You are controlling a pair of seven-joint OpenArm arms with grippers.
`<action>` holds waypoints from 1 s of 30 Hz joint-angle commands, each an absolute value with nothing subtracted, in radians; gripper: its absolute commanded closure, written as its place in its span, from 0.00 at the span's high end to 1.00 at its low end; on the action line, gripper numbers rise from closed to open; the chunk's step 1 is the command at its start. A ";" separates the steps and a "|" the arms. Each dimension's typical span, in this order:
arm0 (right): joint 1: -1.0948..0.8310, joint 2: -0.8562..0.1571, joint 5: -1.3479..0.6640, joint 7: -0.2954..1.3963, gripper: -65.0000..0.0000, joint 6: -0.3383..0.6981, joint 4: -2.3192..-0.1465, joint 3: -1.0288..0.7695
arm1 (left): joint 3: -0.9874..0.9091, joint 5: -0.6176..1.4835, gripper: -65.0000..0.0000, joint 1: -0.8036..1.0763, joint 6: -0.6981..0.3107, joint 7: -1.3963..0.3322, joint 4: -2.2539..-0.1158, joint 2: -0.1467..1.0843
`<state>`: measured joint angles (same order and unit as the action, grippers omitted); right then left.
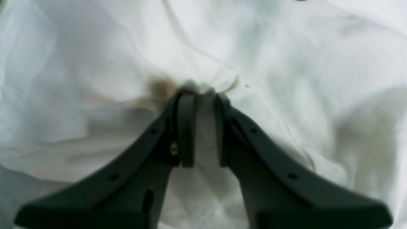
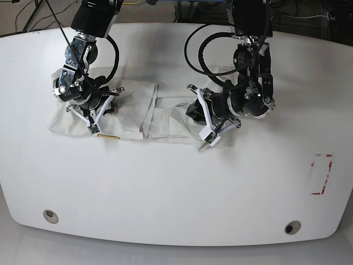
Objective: Layout the t-shirt on the table in an organized manner, then fold the t-shirt properly
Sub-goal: 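Fold the grasped end with the left gripper toward the right gripper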
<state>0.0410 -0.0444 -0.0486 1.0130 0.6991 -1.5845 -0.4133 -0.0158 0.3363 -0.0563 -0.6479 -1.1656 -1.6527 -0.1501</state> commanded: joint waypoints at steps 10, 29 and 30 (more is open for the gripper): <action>0.058 -0.050 -0.058 0.993 0.16 0.698 -1.600 -0.414 | 0.136 0.367 0.25 -0.079 -0.656 -1.193 -1.673 -0.157; 0.056 -0.050 -0.058 0.993 0.16 0.698 -1.601 -0.409 | -0.042 0.495 0.50 -0.087 -0.698 -1.334 -1.848 -0.154; 0.056 -0.050 -0.058 0.993 0.16 0.698 -1.601 -0.409 | -0.056 0.492 0.50 -0.090 -0.698 -1.333 -1.845 -0.147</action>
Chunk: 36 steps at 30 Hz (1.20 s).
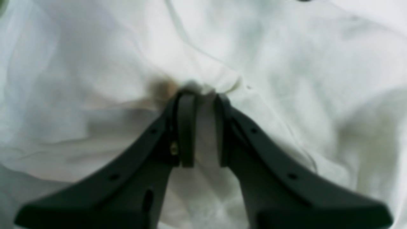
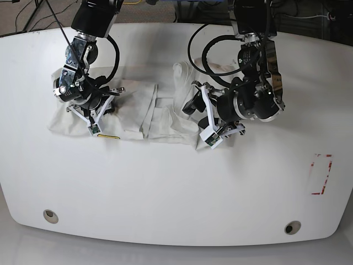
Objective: Layout the t-shirt on the table in an organized manner, then fold the t-shirt properly
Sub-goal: 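Fold the grasped end with the left gripper toward the right gripper, then lay the folded end down and hold it with the left gripper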
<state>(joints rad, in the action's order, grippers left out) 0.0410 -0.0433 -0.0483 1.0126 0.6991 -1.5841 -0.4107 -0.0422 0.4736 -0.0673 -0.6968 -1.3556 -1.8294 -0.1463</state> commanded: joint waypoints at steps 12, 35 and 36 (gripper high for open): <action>0.056 -0.048 -0.058 0.993 0.16 0.698 -1.603 -0.410 | -0.094 0.418 0.42 -0.114 -0.698 -1.265 -1.685 -0.081; 0.058 -0.048 -0.058 0.993 0.16 0.698 -1.604 -0.414 | 0.068 0.414 0.21 -0.484 -0.698 -1.178 -1.092 -0.157; 0.058 -0.048 -0.058 0.993 0.16 0.698 -1.604 -0.414 | 0.079 0.414 0.21 -0.492 -0.698 -1.168 -1.076 -0.157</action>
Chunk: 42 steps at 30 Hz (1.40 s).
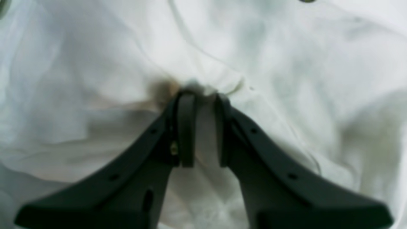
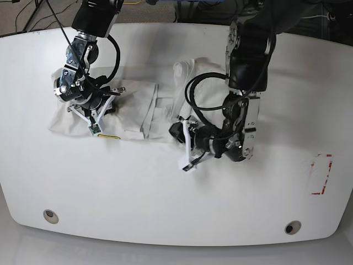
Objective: Layout the t-shirt on the table in an organized manner, then fold the t-shirt properly
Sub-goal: 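Lay the folded end down and hold it with the left gripper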
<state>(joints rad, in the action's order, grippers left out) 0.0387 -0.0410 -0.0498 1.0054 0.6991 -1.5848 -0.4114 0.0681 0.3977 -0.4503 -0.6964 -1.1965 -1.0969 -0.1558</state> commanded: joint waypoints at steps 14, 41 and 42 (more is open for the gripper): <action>0.065 -0.047 -0.058 0.993 0.16 0.698 -1.601 -0.410 | 0.200 0.650 0.21 -0.547 -0.698 -1.073 -1.075 -0.157; 0.061 -0.031 -0.056 0.993 0.16 0.698 -1.604 -0.409 | 0.160 0.711 0.21 -0.071 -0.698 -1.089 -1.573 0.151; 0.061 -0.031 -0.056 0.993 0.16 0.698 -1.604 -0.409 | 0.160 0.700 0.21 -0.068 -0.698 -1.084 -1.573 0.151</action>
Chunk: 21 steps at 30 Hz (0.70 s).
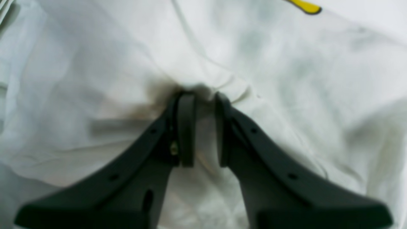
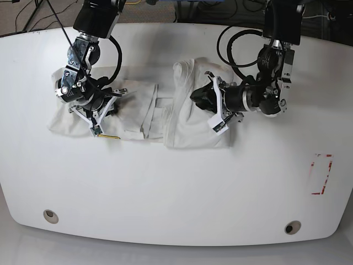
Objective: Layout the t-shirt on the table in an organized manner, then fold the t-shirt properly
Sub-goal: 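Lay the folded end down and hold it with the left gripper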
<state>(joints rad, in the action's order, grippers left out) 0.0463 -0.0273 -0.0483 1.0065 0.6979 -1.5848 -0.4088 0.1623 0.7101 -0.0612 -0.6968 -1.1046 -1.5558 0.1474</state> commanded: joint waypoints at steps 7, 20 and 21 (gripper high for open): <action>0.059 -0.031 -0.054 0.993 0.16 0.698 -1.604 -0.409 | 0.160 0.555 0.20 -0.065 -0.698 -1.038 -1.573 0.131; 0.061 -0.031 -0.051 0.993 0.16 0.698 -1.604 -0.409 | 0.113 0.443 0.20 -0.067 -0.693 -0.978 -1.581 0.122; 0.061 -0.031 -0.051 0.993 0.16 0.698 -1.604 -0.409 | 0.094 0.443 0.20 -0.065 -0.690 -0.978 -1.581 0.122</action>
